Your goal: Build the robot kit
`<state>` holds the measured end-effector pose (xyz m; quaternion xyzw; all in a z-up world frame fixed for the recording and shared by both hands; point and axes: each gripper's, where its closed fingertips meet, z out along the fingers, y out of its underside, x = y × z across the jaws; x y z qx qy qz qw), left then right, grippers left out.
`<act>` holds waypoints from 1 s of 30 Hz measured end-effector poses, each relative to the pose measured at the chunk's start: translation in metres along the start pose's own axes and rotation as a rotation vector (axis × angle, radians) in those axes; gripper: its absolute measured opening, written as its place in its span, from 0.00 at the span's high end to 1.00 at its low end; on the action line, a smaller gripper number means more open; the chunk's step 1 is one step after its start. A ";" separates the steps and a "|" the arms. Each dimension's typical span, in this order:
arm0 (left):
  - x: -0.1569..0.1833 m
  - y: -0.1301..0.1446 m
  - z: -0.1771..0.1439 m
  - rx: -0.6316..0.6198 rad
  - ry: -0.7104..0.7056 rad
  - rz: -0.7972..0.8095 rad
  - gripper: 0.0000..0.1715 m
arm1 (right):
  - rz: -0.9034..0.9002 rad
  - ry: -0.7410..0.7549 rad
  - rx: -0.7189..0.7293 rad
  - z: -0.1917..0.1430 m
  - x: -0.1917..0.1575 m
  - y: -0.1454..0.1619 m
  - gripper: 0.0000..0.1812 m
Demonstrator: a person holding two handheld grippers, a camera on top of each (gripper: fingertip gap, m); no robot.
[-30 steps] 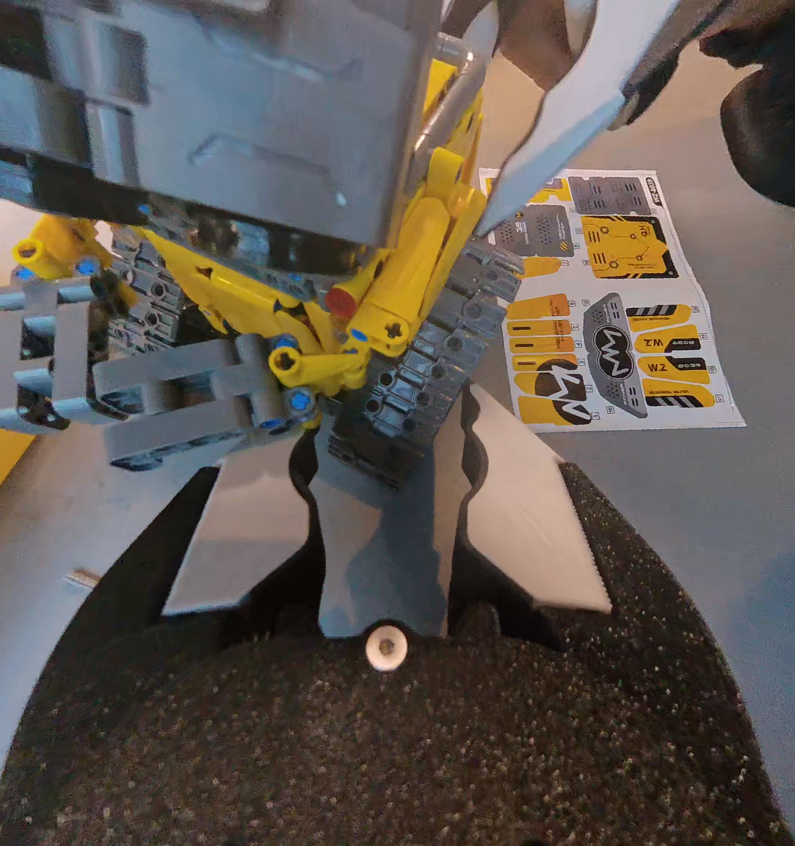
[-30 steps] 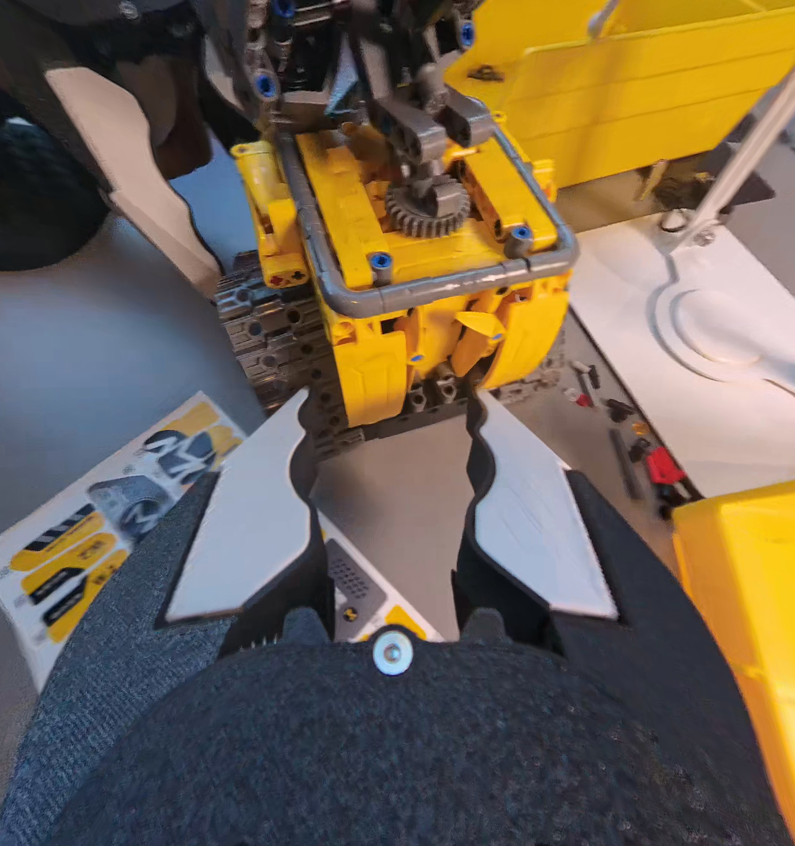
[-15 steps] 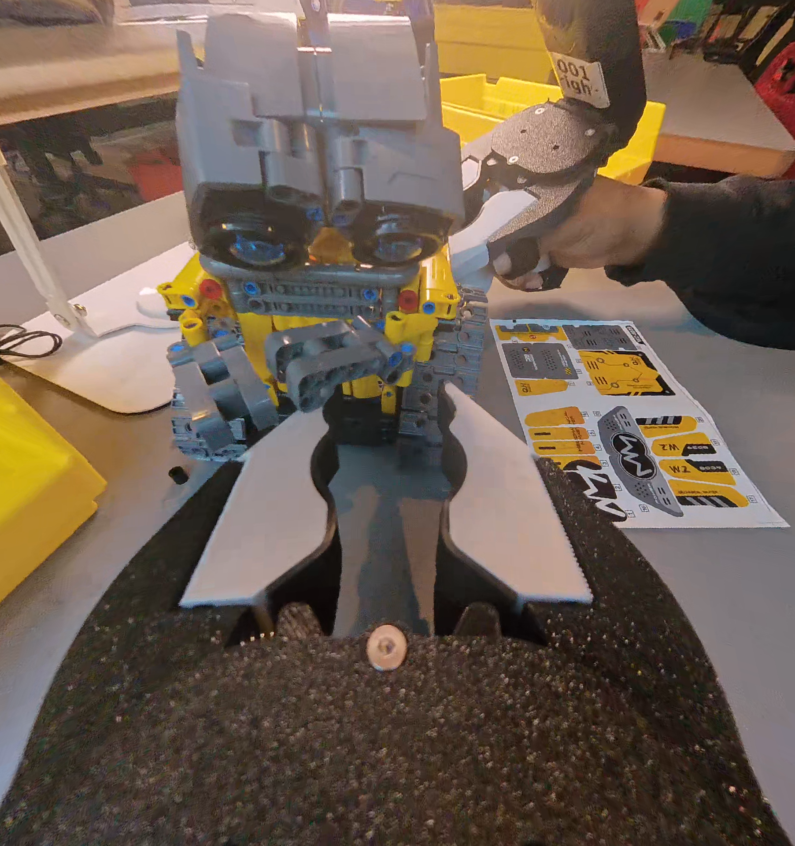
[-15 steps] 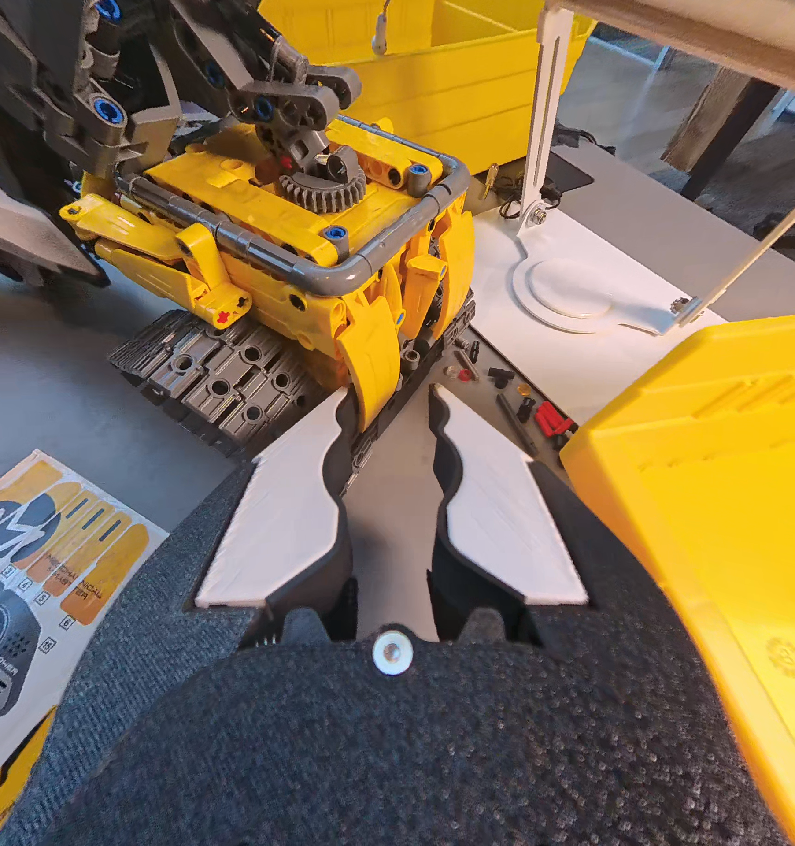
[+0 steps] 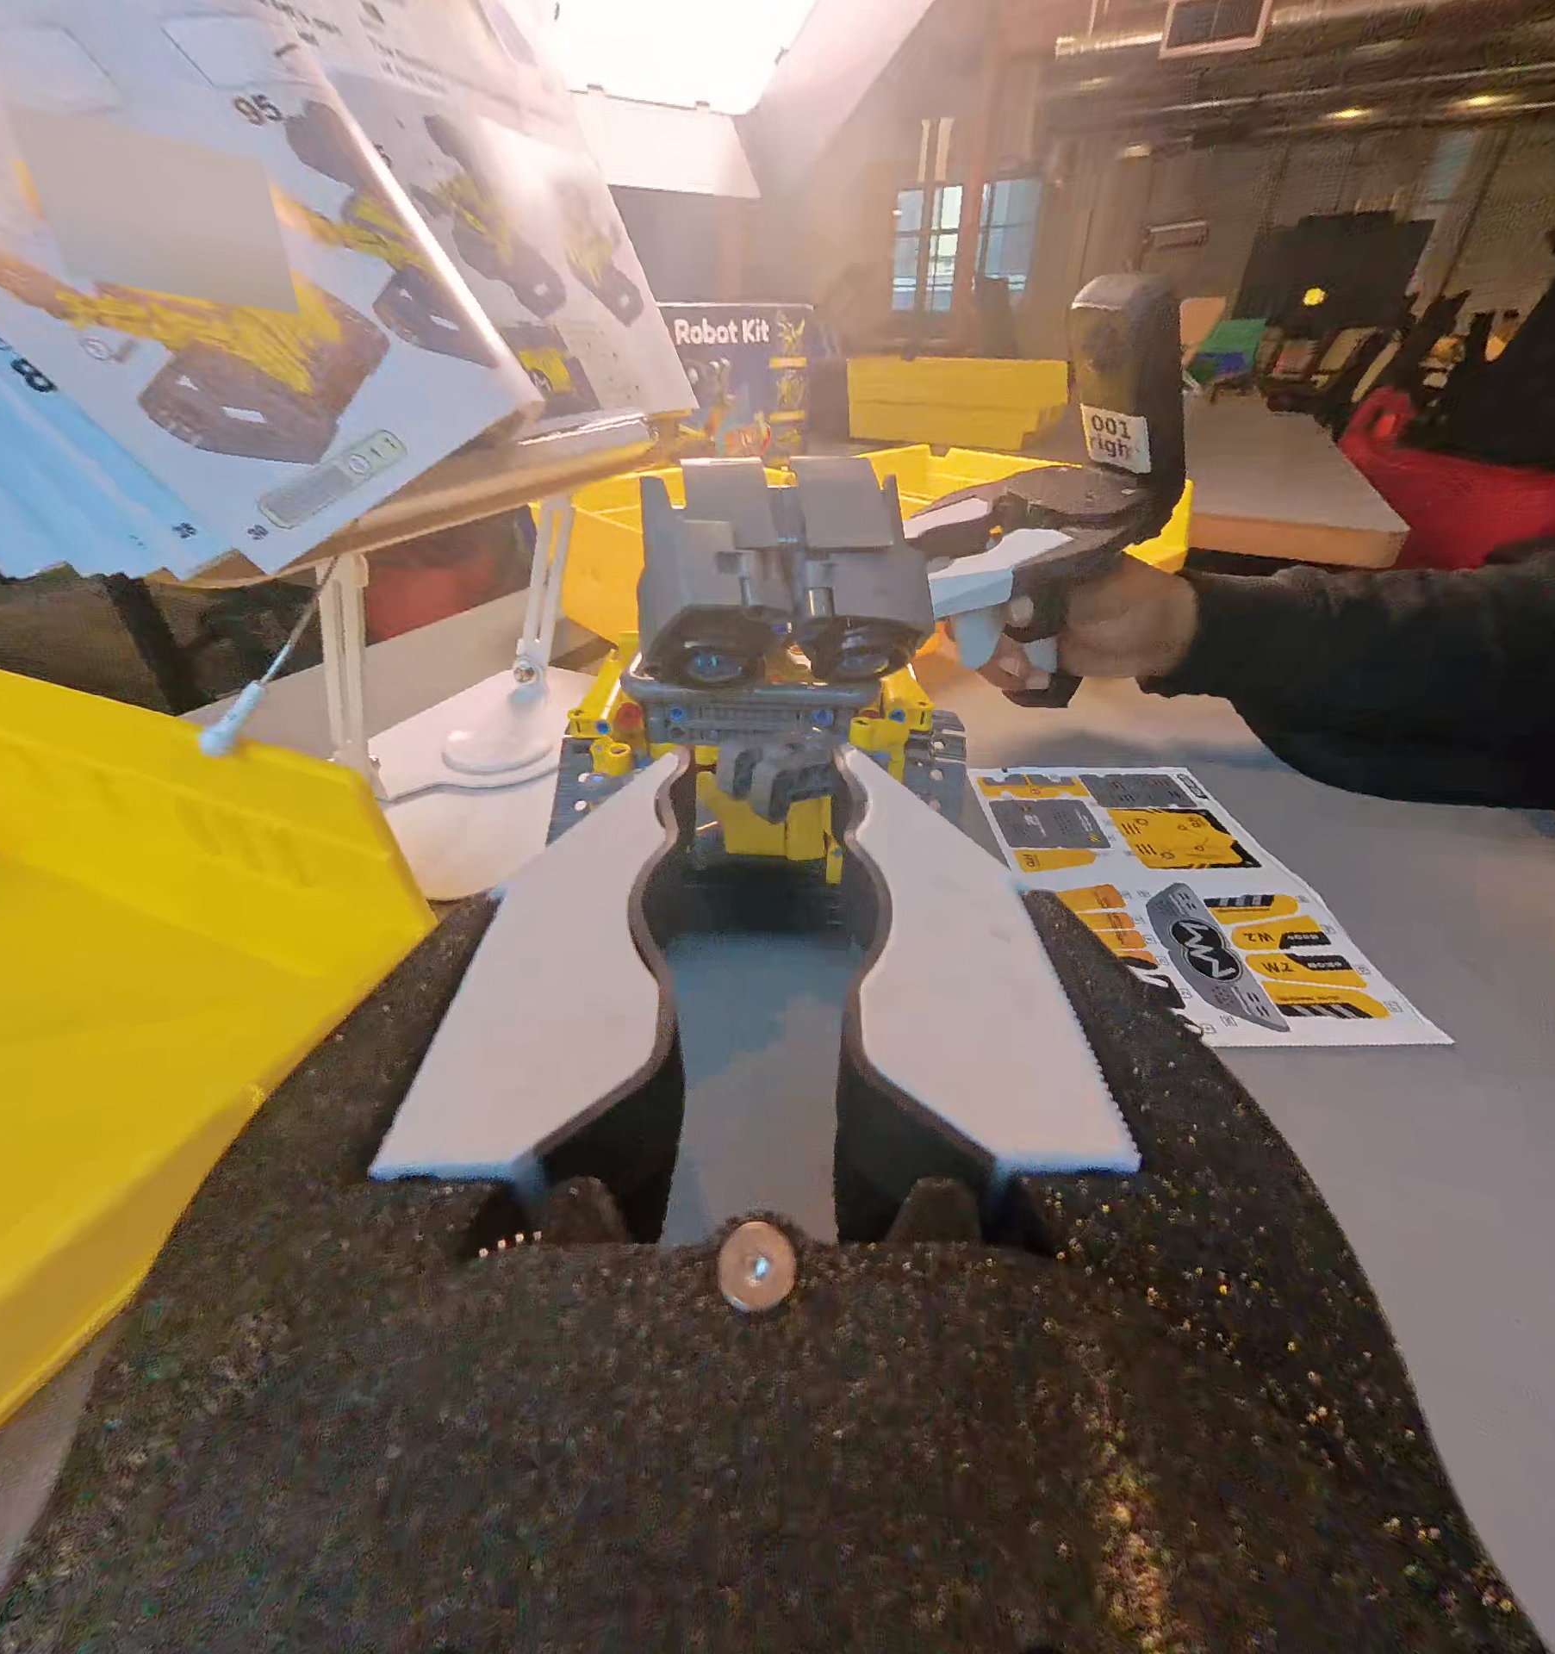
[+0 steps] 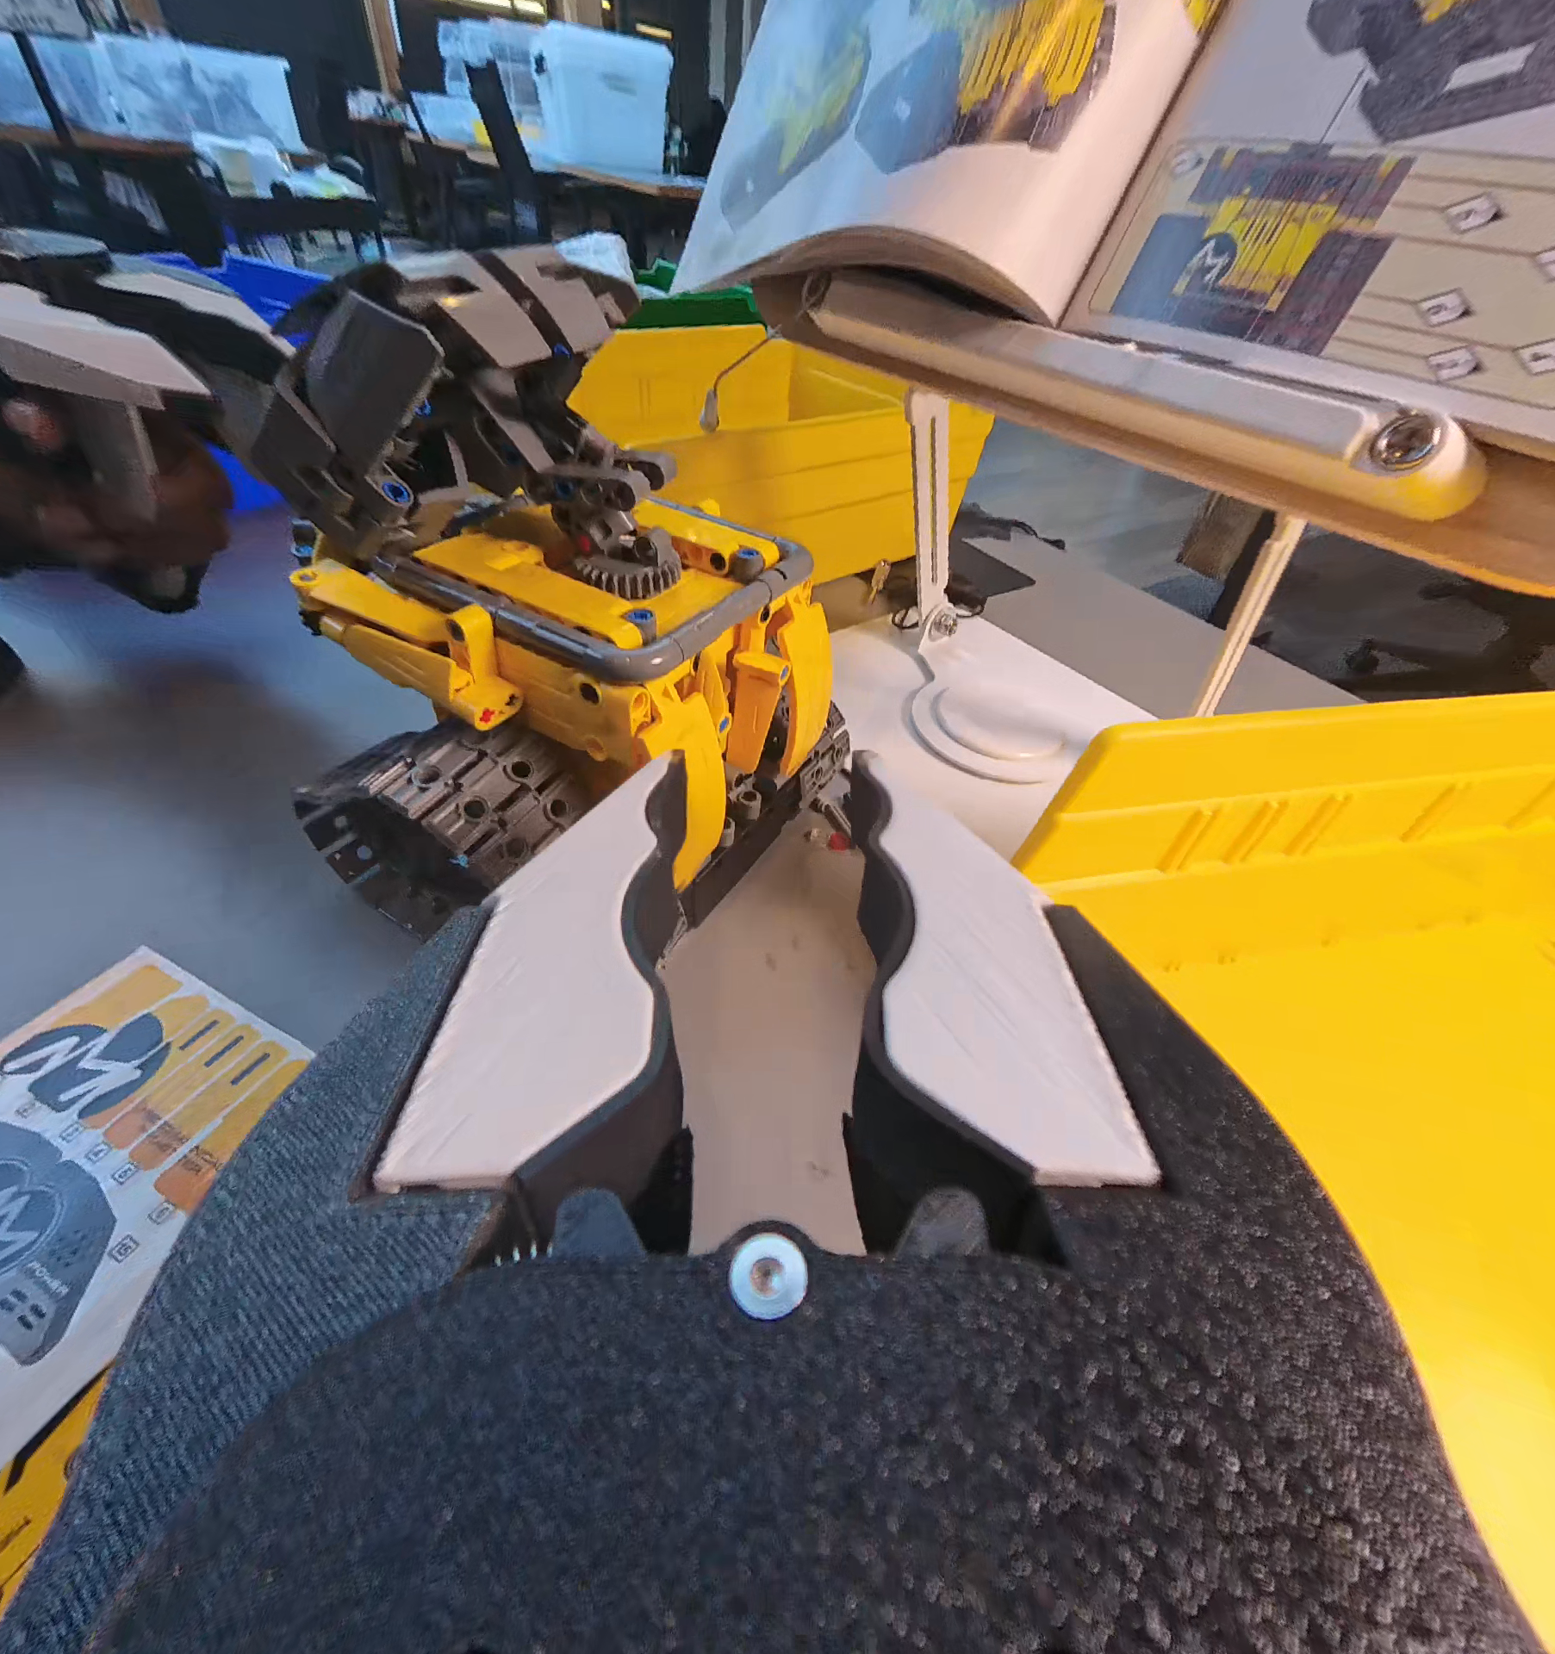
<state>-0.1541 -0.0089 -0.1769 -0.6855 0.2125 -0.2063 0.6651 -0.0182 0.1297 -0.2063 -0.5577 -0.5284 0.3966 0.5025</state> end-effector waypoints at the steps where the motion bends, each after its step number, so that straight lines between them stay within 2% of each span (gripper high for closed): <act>1: -0.004 -0.001 0.000 0.010 -0.026 0.002 0.83 | 0.001 -0.003 0.021 -0.001 0.000 -0.004 0.80; 6: -0.005 0.008 0.010 -0.049 -0.088 0.053 0.75 | -0.017 -0.021 0.090 -0.003 -0.010 -0.015 0.79; 8: 0.003 0.010 0.015 -0.052 -0.068 0.070 0.75 | -0.077 -0.010 0.119 -0.003 -0.023 -0.030 0.71; 10: 0.010 0.011 0.019 -0.054 -0.049 0.091 0.75 | -0.240 0.071 0.132 0.001 -0.038 -0.054 0.58; 13: 0.015 0.019 0.024 -0.089 -0.035 0.087 0.82 | -0.584 0.108 0.133 0.016 -0.081 -0.083 0.57; 15: 0.012 0.027 0.027 -0.135 -0.055 0.093 0.85 | -0.706 0.092 0.034 0.034 -0.095 -0.078 0.53; 17: 0.013 0.031 0.027 -0.151 -0.050 0.082 0.85 | -0.730 0.135 -0.108 0.051 -0.084 -0.064 0.51; 18: 0.013 0.031 0.027 -0.152 -0.049 0.073 0.85 | -0.711 0.147 -0.144 0.057 -0.079 -0.059 0.54; 19: 0.013 0.031 0.026 -0.152 -0.048 0.067 0.85 | -0.677 0.127 -0.147 0.059 -0.079 -0.056 0.60; 21: 0.012 0.030 0.025 -0.150 -0.053 0.069 0.86 | -0.537 0.100 -0.118 0.061 -0.077 -0.059 0.61; 26: 0.007 0.020 0.021 -0.100 -0.071 0.052 0.86 | 0.139 -0.052 -0.053 0.049 -0.056 -0.064 0.62; 30: 0.008 0.016 0.021 -0.075 -0.064 0.033 0.86 | 0.382 -0.097 -0.055 0.044 -0.048 -0.059 0.62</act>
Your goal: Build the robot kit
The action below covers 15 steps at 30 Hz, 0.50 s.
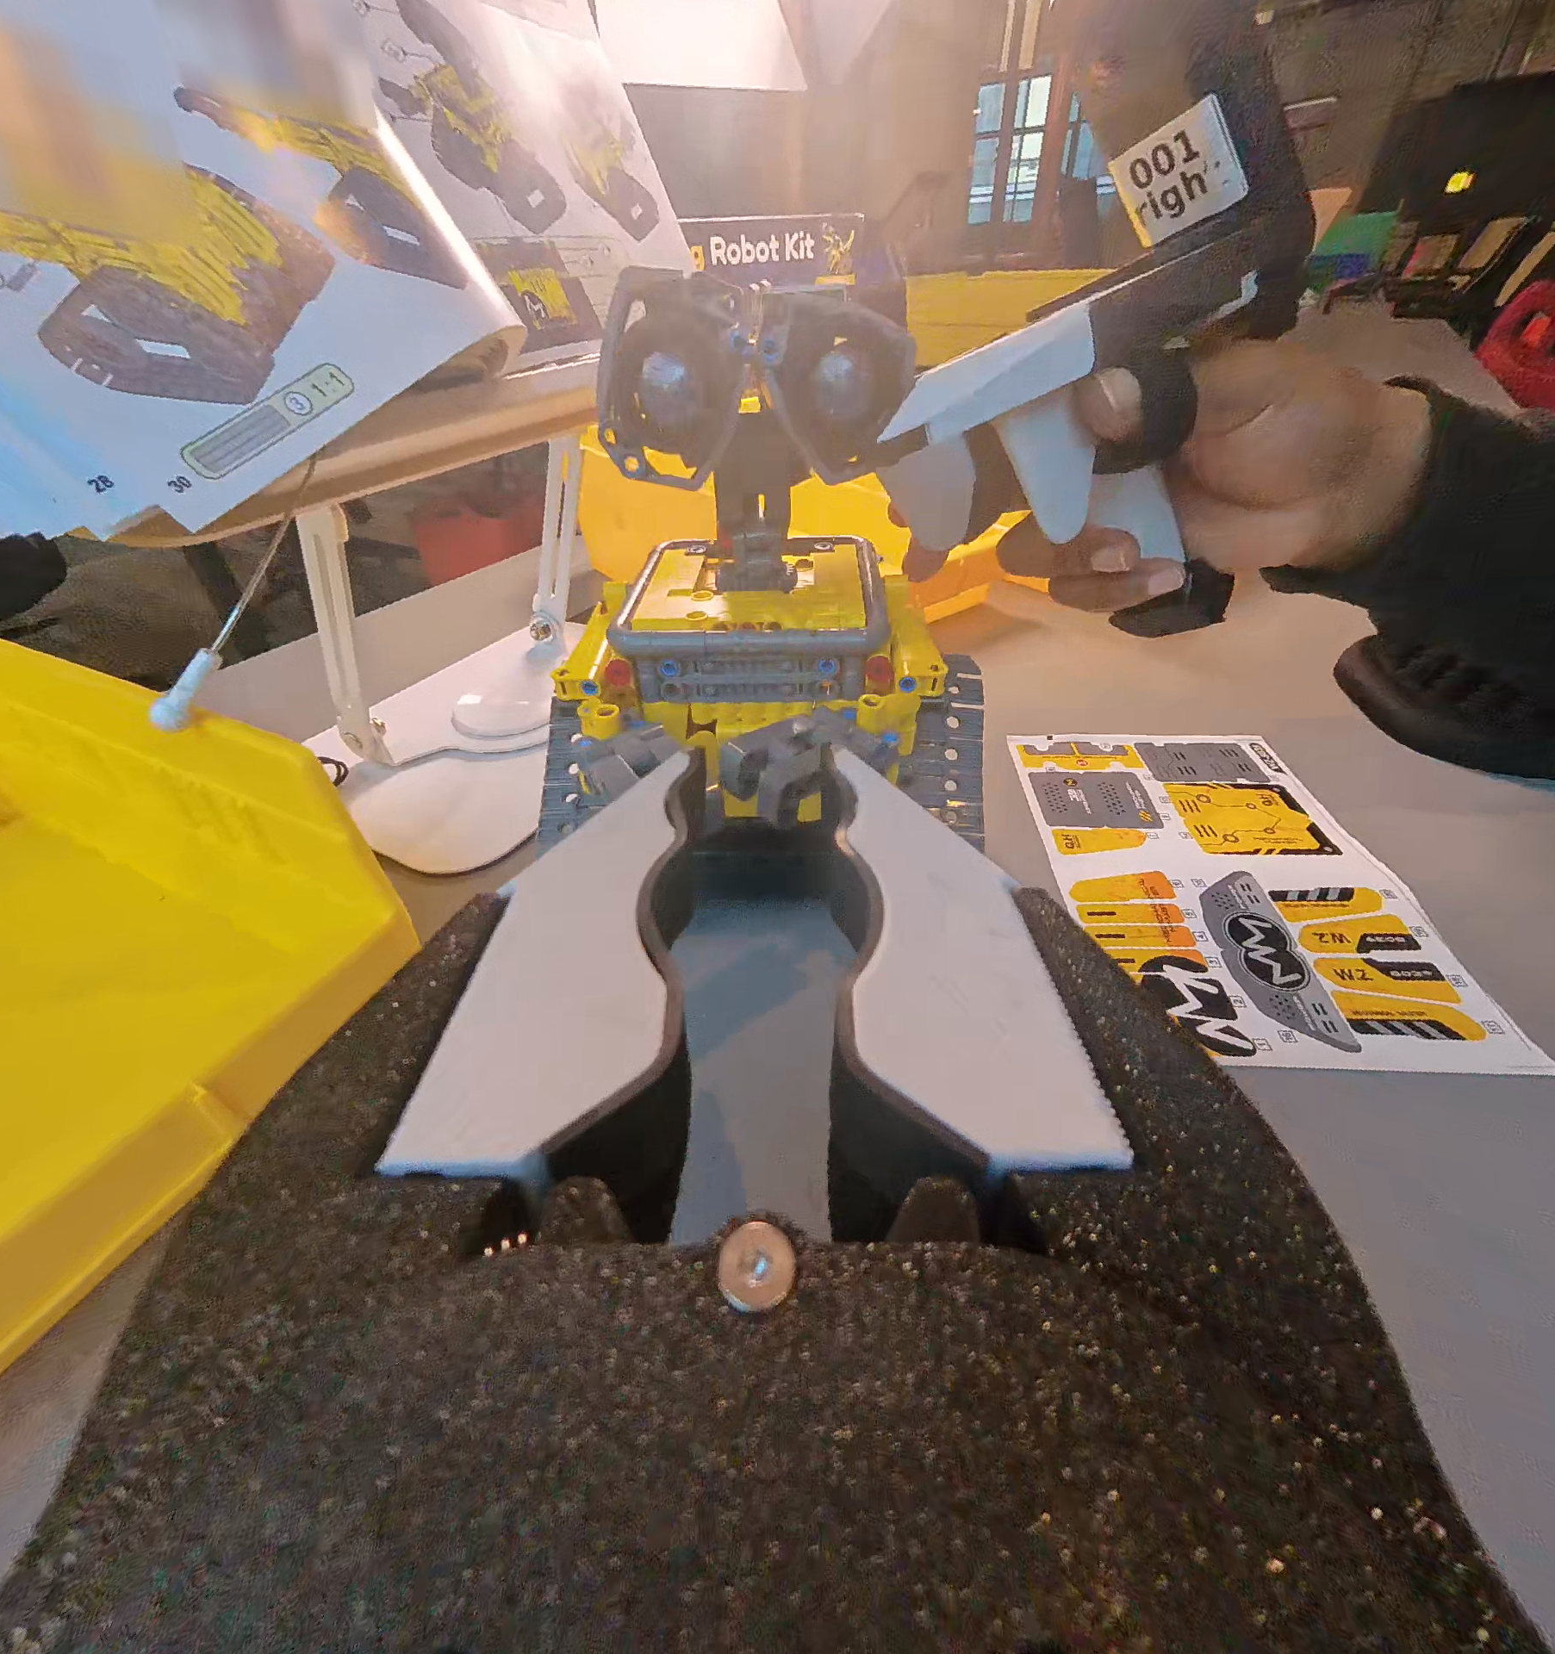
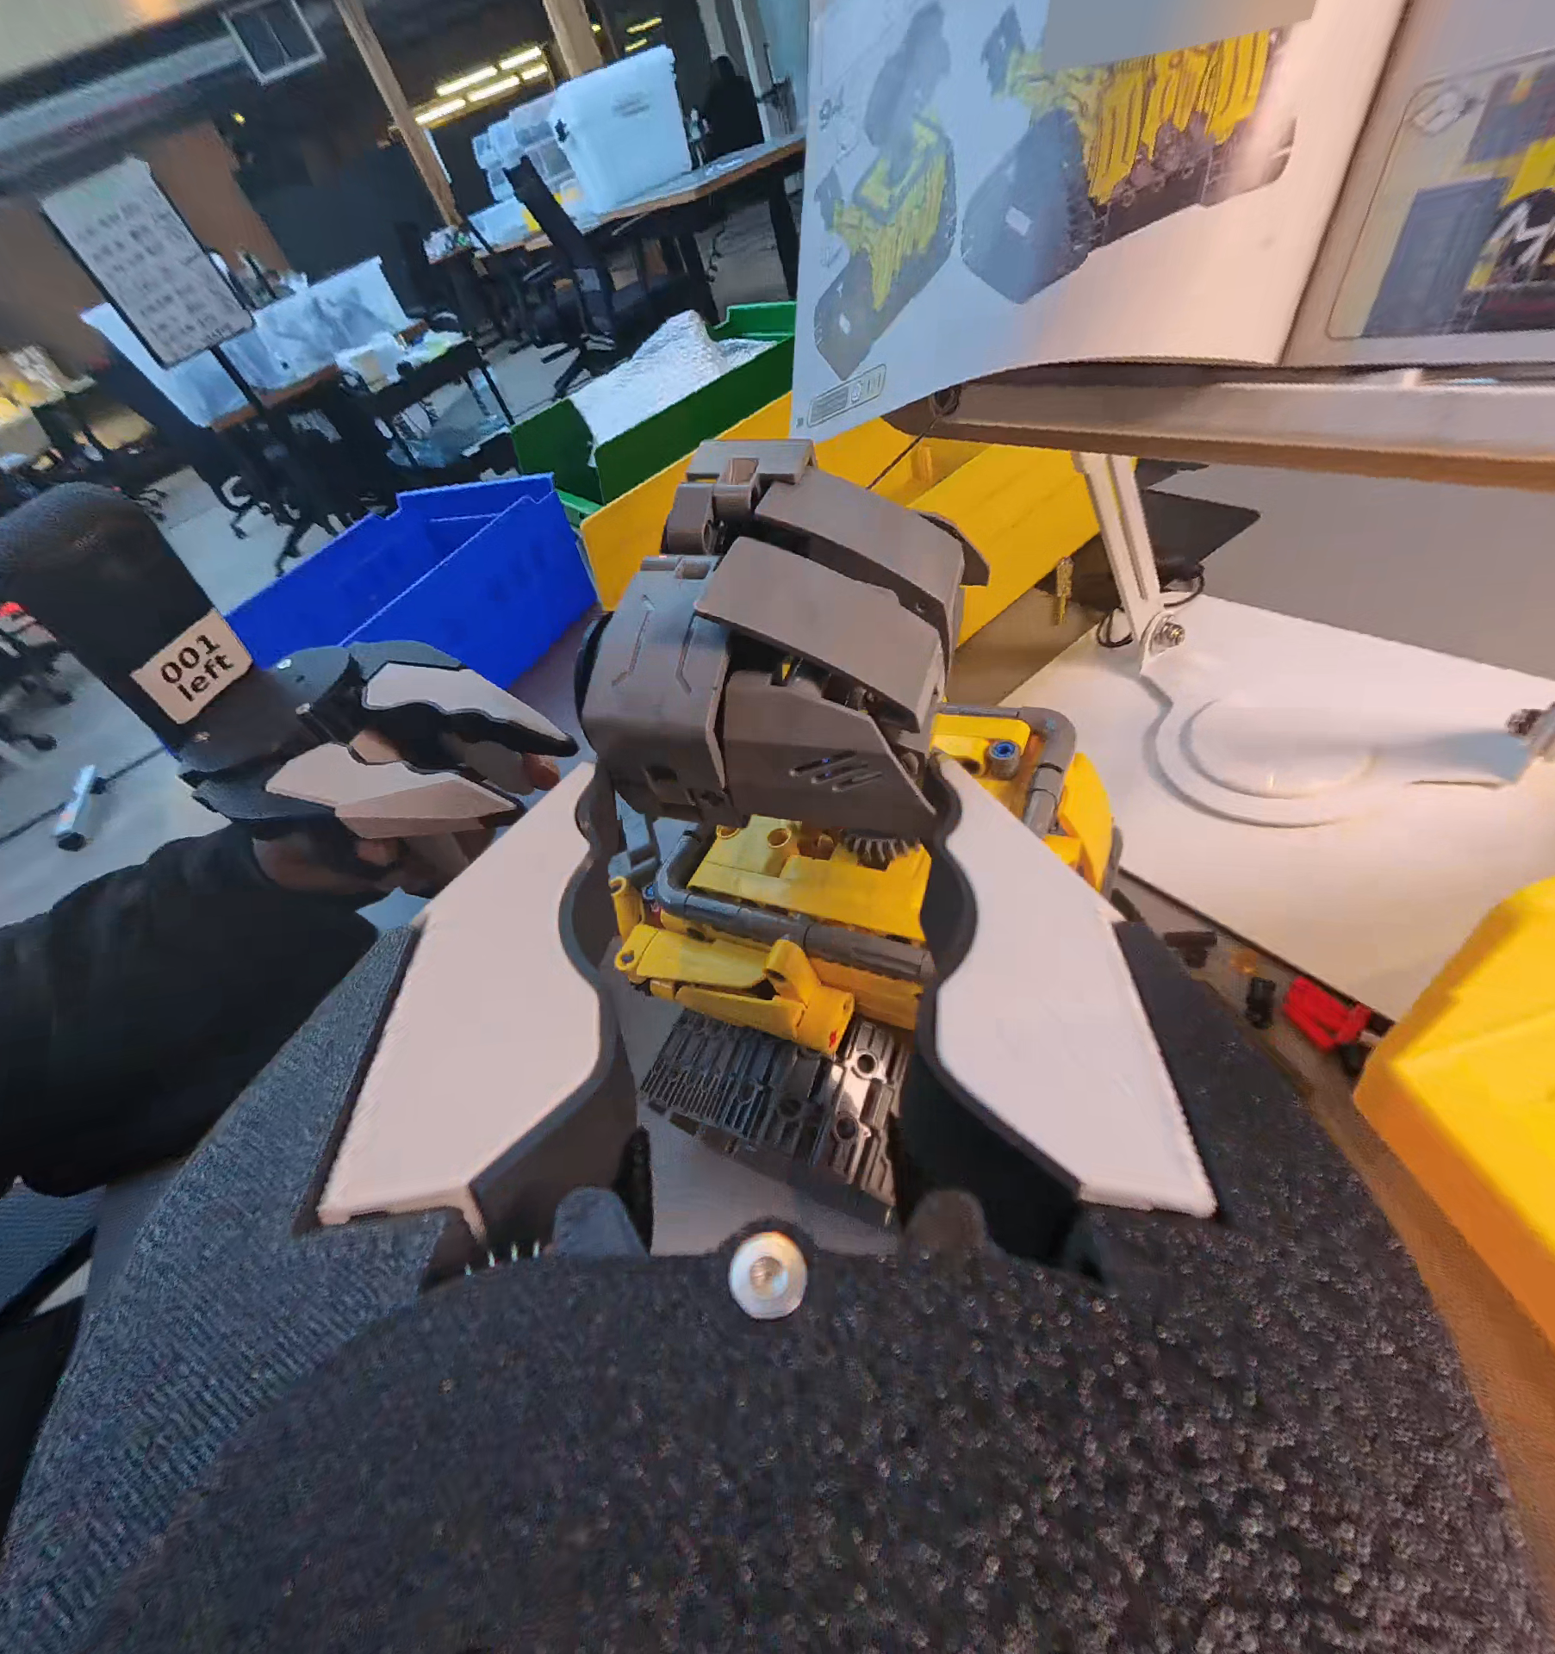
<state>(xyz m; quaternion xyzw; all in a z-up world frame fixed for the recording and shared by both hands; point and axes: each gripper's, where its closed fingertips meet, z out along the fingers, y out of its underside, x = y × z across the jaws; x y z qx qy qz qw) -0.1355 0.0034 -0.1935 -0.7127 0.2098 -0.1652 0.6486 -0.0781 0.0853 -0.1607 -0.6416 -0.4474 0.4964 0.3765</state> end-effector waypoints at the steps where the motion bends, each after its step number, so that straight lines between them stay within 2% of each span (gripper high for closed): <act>1: 0.000 0.001 0.000 -0.002 0.000 0.001 0.86 | 0.008 -0.005 -0.010 0.000 0.000 0.001 0.62; 15: 0.004 0.008 0.005 -0.022 0.001 0.022 0.84 | -0.108 -0.027 -0.050 -0.009 -0.008 0.004 0.62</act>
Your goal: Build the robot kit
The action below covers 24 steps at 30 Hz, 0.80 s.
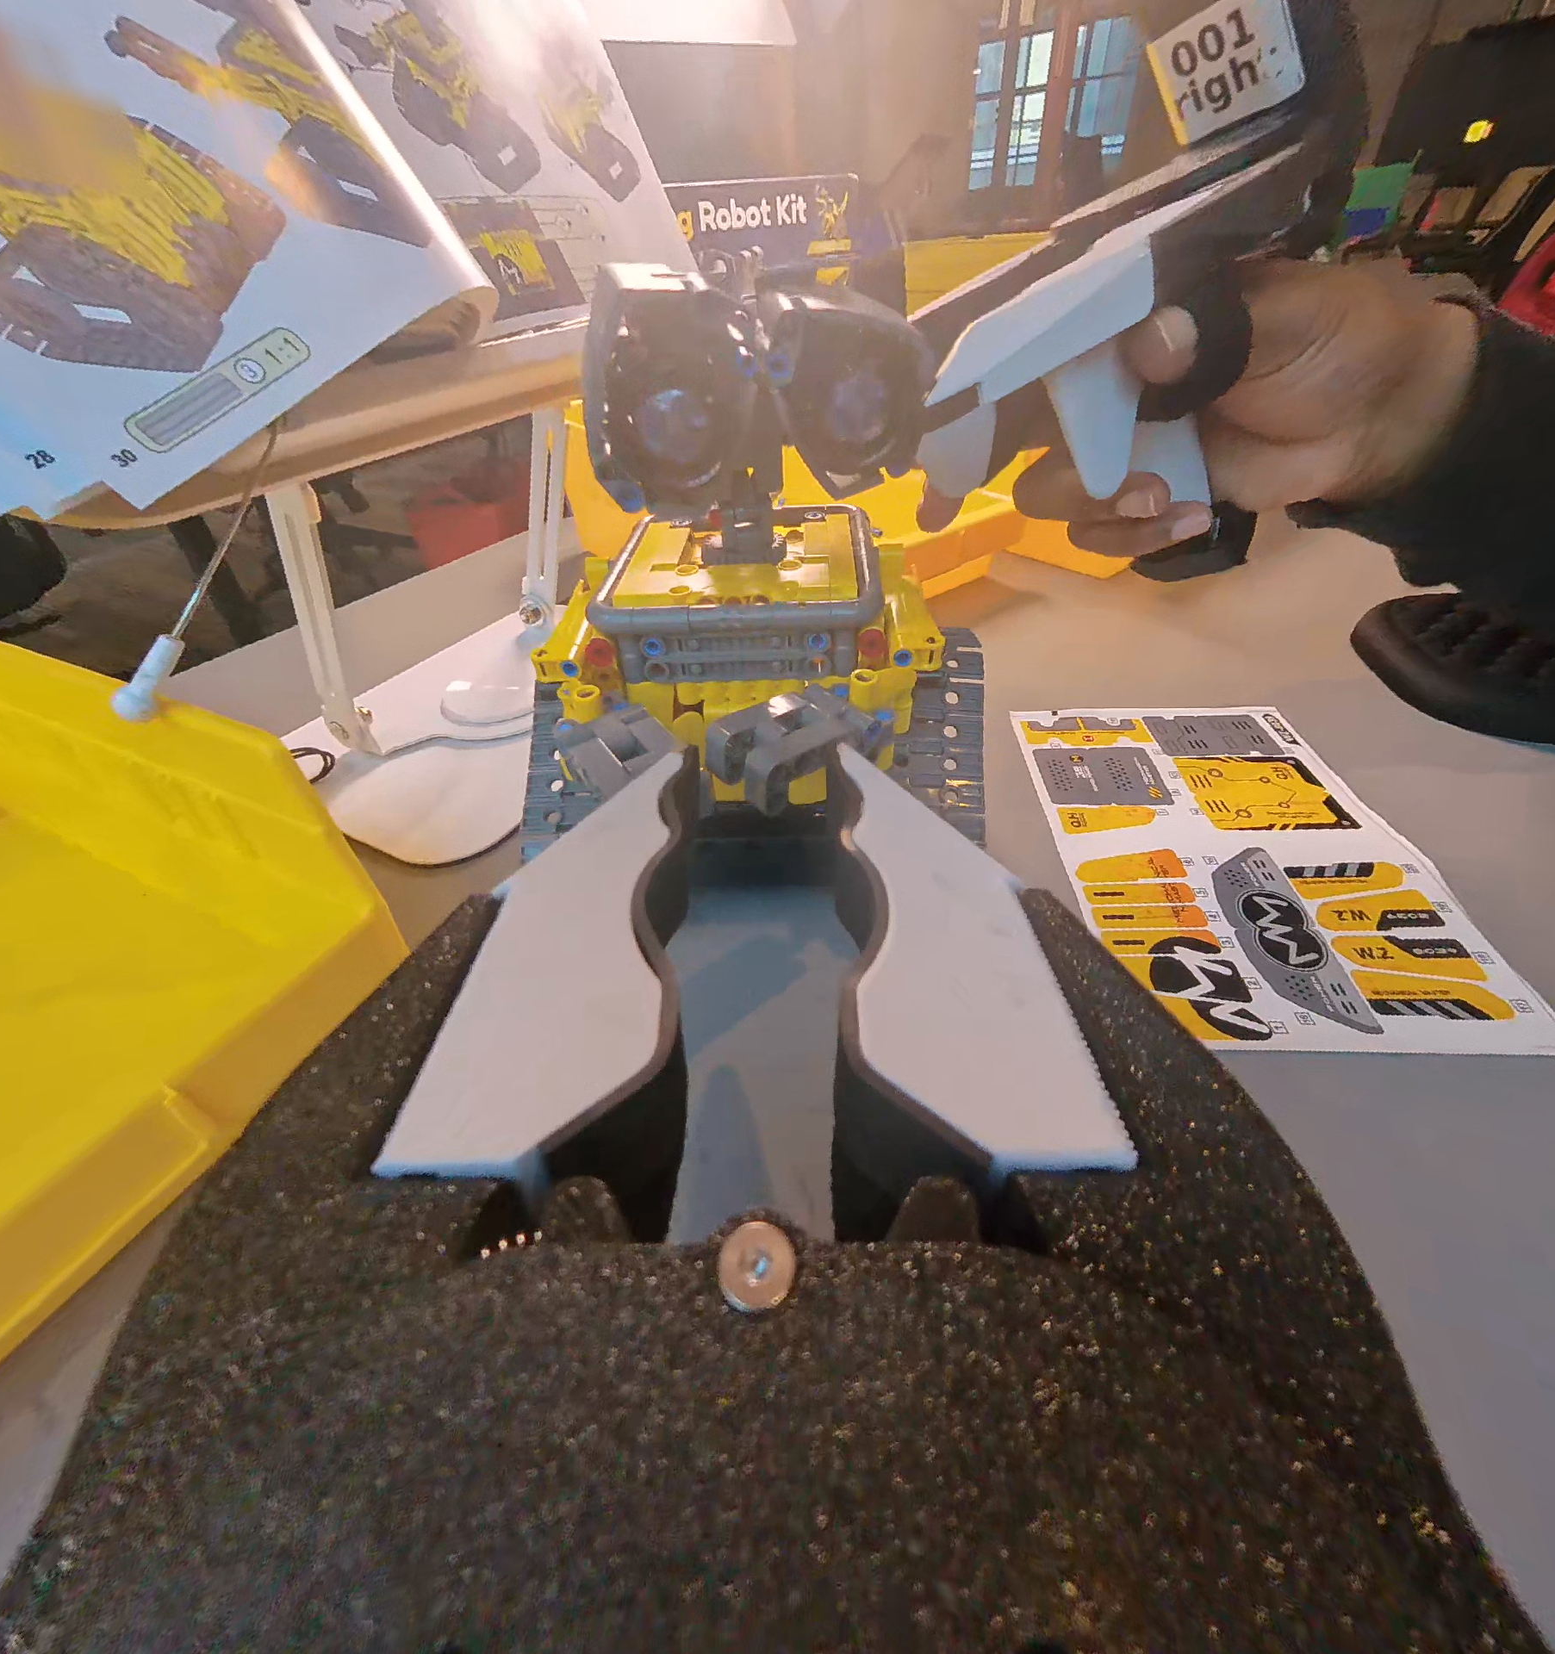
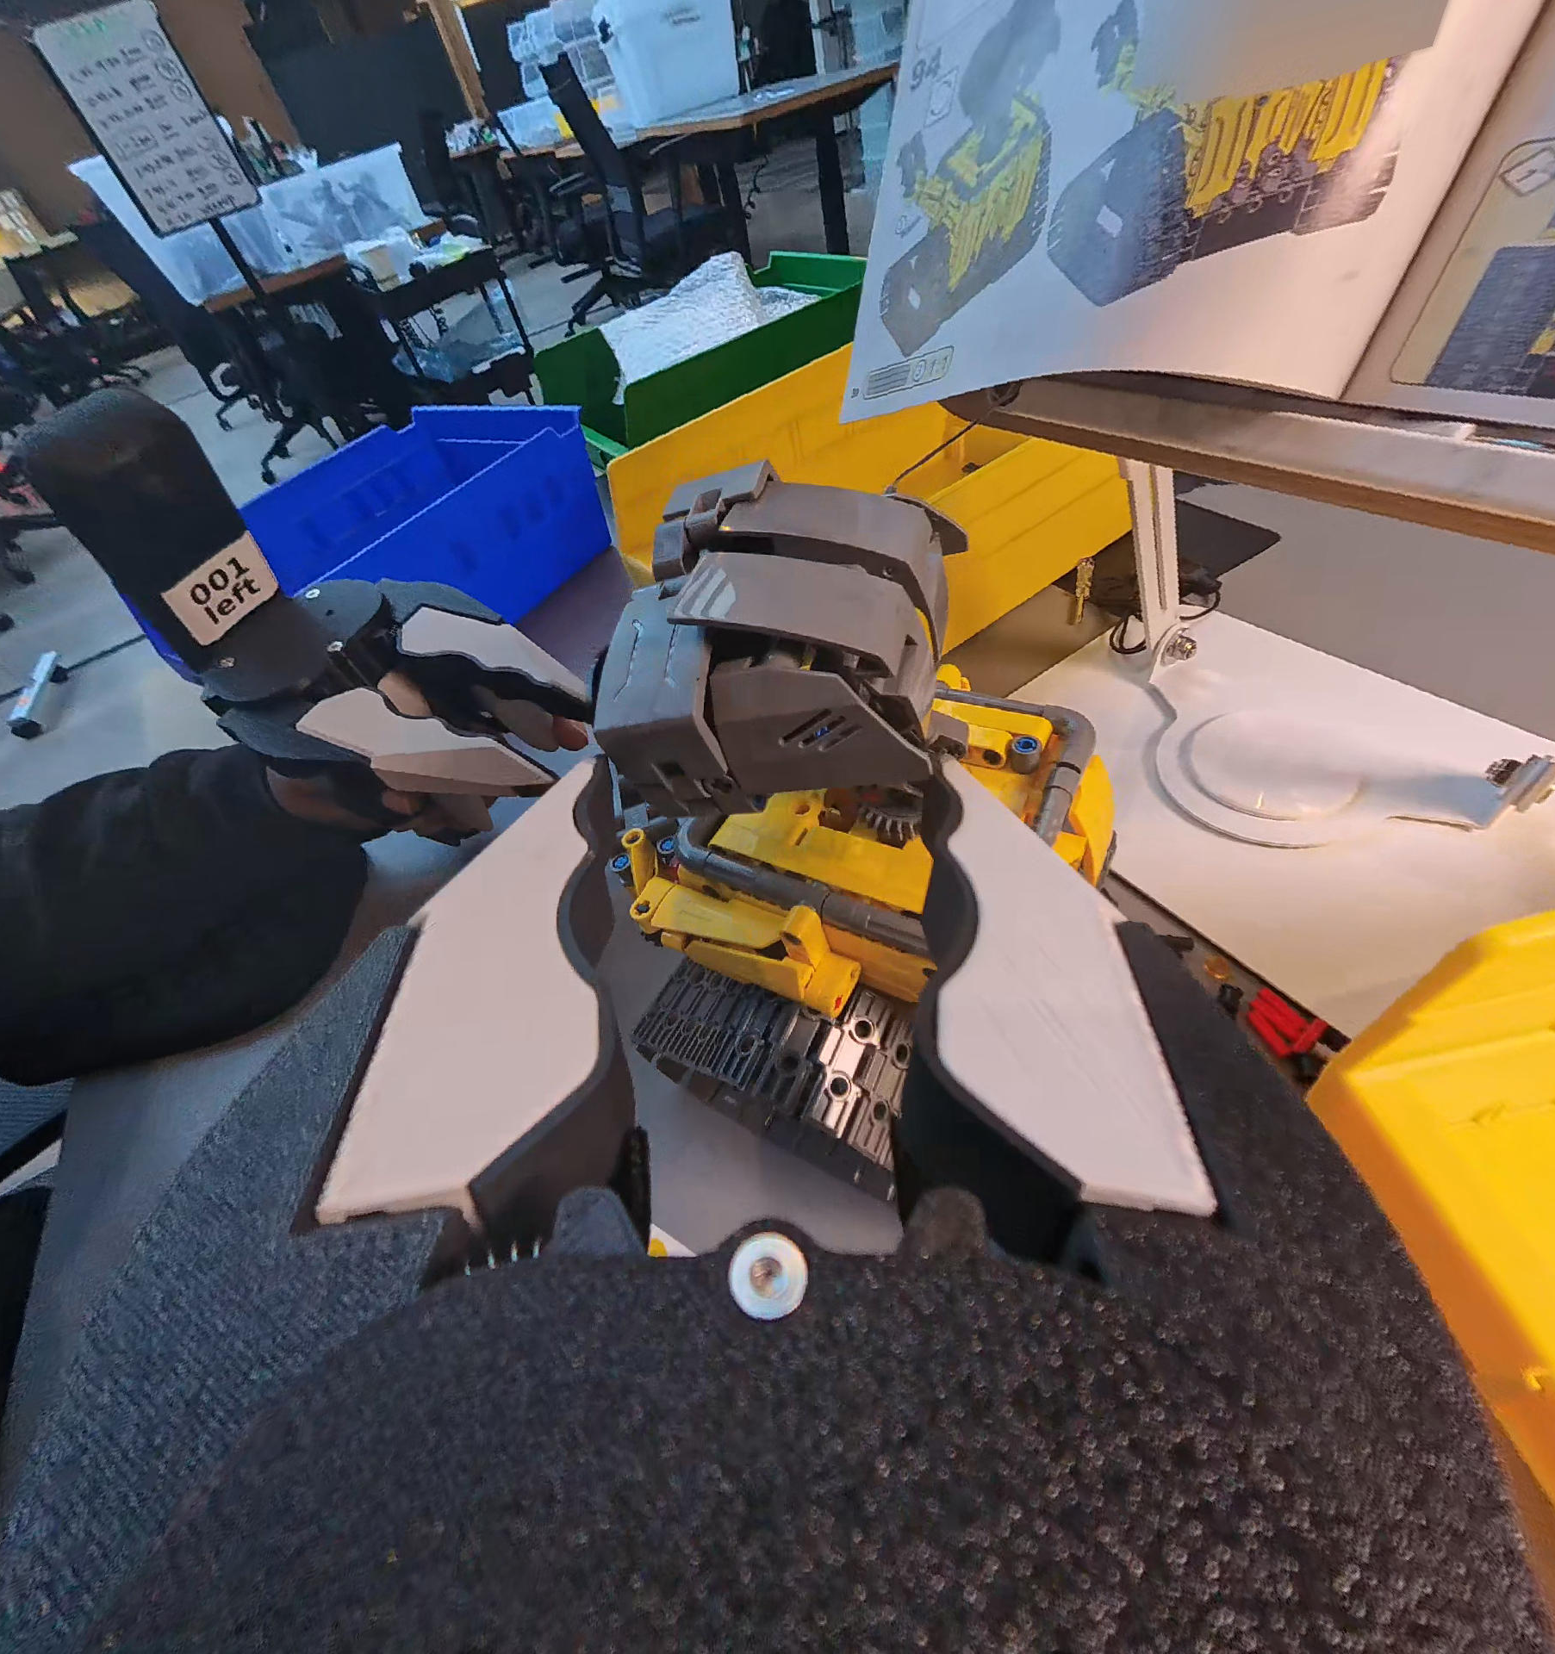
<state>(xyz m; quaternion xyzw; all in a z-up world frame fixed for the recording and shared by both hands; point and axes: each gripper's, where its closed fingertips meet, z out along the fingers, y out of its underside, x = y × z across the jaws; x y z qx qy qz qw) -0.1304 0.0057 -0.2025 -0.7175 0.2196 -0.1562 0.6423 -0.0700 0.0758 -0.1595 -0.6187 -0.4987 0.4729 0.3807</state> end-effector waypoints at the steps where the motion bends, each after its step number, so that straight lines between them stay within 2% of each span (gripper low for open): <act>1: 0.000 0.000 0.000 -0.001 0.001 0.001 0.84 | -0.022 -0.012 0.004 -0.002 -0.003 -0.001 0.62; 8: 0.001 0.005 0.003 -0.011 -0.001 -0.004 0.84 | -0.157 -0.043 0.004 -0.031 -0.007 -0.002 0.61; 12: 0.003 0.007 0.006 -0.015 -0.008 -0.006 0.82 | -0.217 0.016 -0.074 -0.044 0.018 0.036 0.60; 16: 0.005 0.010 0.010 -0.024 -0.014 0.013 0.82 | -0.235 0.032 -0.188 -0.032 0.039 0.083 0.59; 18: 0.004 0.009 0.010 -0.022 -0.020 0.019 0.83 | -0.255 0.035 -0.221 -0.023 0.043 0.096 0.67; 20: 0.004 0.008 0.008 -0.017 -0.019 0.014 0.83 | -0.266 0.057 -0.210 -0.015 0.046 0.099 0.73; 24: -0.001 0.004 0.005 -0.001 -0.029 0.007 0.83 | -0.327 0.061 -0.182 -0.003 0.049 0.096 0.77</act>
